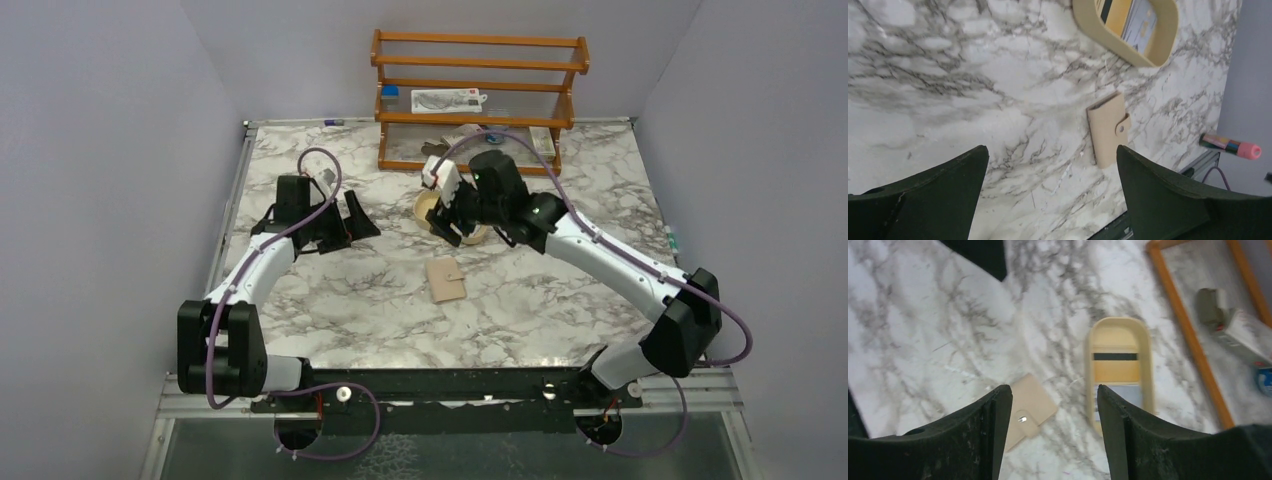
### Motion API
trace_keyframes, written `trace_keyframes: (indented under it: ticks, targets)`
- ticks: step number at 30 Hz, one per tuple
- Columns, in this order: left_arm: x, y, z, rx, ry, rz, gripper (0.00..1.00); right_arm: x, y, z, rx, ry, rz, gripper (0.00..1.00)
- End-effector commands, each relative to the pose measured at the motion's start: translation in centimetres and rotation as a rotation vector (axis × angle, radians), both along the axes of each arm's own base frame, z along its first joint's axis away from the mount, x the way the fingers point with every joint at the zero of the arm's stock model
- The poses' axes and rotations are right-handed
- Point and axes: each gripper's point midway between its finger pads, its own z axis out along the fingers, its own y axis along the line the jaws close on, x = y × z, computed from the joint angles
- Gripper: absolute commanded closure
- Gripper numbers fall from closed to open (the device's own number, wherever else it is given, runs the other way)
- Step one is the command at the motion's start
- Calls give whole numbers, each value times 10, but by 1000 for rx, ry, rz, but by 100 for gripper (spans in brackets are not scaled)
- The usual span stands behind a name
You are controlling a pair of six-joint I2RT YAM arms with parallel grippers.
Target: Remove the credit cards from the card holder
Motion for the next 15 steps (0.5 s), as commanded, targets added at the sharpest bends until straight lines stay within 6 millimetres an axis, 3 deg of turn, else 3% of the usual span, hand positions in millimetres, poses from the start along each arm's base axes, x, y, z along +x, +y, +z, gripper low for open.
trace_keyframes:
  ticks: [1, 4, 6, 15]
  targets:
    - [-18, -30, -18, -82, 42, -61, 1, -53, -7, -85, -127, 165, -11, 33]
    - [-24, -43, -22, -44, 38, -80, 1, -70, -21, -122, -180, 226, -21, 33]
    - [-28, -50, -23, -38, 44, -93, 1, -72, -24, -135, -186, 233, -27, 33]
    - [-35, -67, -28, -26, 53, -99, 1, -57, -13, -155, -191, 199, -21, 32]
